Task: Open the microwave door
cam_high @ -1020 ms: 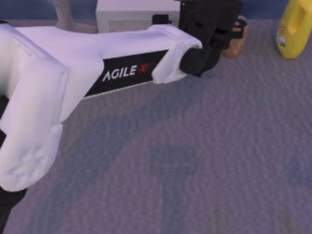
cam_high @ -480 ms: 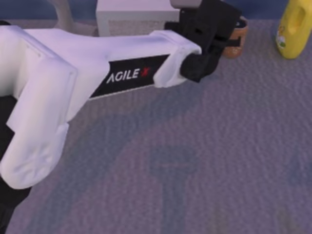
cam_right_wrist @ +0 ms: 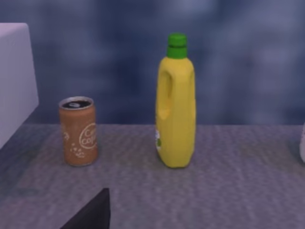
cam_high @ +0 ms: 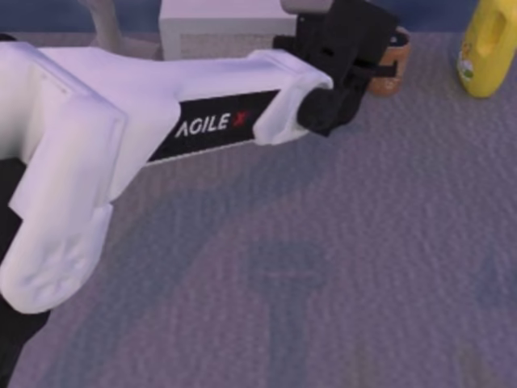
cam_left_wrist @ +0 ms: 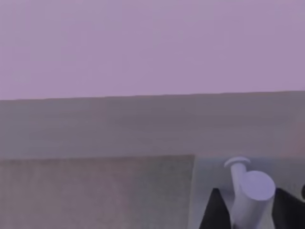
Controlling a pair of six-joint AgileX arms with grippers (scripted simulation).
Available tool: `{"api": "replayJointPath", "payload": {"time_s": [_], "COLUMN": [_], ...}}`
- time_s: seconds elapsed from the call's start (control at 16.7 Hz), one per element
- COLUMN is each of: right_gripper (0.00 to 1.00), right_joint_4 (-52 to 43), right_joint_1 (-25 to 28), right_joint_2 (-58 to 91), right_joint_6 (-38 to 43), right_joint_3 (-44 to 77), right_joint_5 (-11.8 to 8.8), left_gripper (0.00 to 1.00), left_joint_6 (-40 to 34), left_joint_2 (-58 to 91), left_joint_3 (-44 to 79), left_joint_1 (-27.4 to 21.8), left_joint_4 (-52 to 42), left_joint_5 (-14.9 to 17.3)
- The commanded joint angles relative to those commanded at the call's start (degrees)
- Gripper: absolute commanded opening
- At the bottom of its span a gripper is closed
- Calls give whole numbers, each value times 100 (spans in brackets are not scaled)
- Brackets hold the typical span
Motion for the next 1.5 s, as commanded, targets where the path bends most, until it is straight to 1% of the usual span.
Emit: {"api": "replayJointPath", "payload": {"time_s": [0.36, 1.5], "right_gripper": [100, 100], "right_joint_4": [0, 0], "right_joint_1": [0, 0], "right_joint_2": [0, 0], "right_joint_6": [0, 0], "right_joint_3": [0, 0], "right_joint_5": [0, 0], "left_gripper": [0, 0], "left_joint_6": [-144, -144], "left_joint_2": [-358, -358], "left_joint_3": [-449, -449], "left_joint_1": [100, 100], "left_joint_4": [273, 273], "left_joint_5": [-169, -169]}}
